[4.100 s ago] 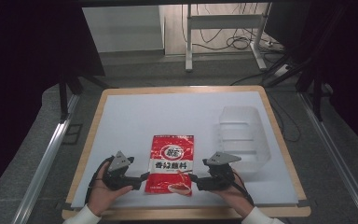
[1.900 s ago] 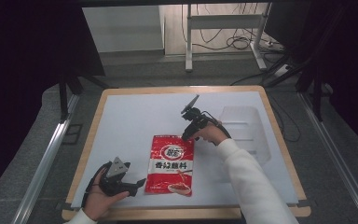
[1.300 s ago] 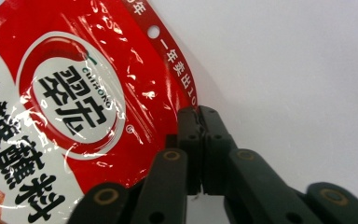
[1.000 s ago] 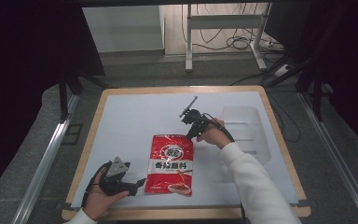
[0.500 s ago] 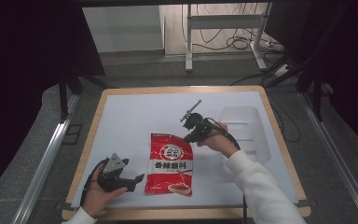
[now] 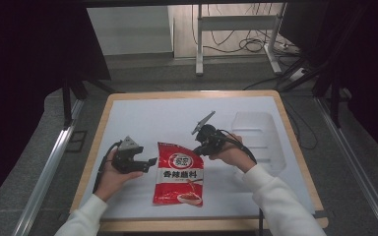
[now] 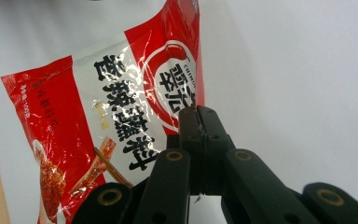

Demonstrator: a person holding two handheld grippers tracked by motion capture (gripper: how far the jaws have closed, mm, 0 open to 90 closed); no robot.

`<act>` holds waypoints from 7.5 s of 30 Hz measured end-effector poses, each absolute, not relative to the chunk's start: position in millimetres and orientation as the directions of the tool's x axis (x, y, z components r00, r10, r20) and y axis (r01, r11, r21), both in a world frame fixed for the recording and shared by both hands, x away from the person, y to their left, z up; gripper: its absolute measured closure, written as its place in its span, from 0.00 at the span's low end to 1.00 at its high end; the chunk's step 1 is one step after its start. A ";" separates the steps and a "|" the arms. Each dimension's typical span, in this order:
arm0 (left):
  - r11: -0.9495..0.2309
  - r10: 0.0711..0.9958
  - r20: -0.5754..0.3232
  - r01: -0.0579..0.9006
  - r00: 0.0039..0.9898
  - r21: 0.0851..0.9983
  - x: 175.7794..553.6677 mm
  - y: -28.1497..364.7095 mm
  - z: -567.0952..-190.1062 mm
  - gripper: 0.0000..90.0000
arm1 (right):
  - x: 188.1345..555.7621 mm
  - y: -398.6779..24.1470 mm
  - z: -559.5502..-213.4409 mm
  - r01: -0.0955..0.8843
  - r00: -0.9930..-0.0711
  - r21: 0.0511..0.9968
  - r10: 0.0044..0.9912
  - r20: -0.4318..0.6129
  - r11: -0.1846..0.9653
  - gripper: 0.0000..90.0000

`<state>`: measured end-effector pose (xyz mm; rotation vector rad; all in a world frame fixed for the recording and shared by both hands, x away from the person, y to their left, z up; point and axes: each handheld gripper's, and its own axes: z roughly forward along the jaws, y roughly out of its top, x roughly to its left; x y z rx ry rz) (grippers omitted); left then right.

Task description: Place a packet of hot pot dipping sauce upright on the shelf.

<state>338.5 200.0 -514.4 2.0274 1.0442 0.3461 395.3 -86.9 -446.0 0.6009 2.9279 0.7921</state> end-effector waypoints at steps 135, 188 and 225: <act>-0.402 0.755 0.074 0.371 0.652 0.837 281.9 207.4 -512.0 0.40 | 395.4 -55.3 -431.1 0.179 -0.976 0.460 0.216 -0.029 0.870 0.98; -0.384 0.750 0.024 0.406 0.661 0.829 282.8 216.0 -520.2 0.42 | 378.5 -104.8 -309.8 0.068 -0.918 0.600 0.285 -0.275 0.797 0.99; -0.394 0.749 0.019 0.422 0.663 0.817 286.0 214.3 -524.4 0.42 | 422.6 -195.9 -270.6 0.195 -0.818 0.665 0.494 -0.296 0.721 0.99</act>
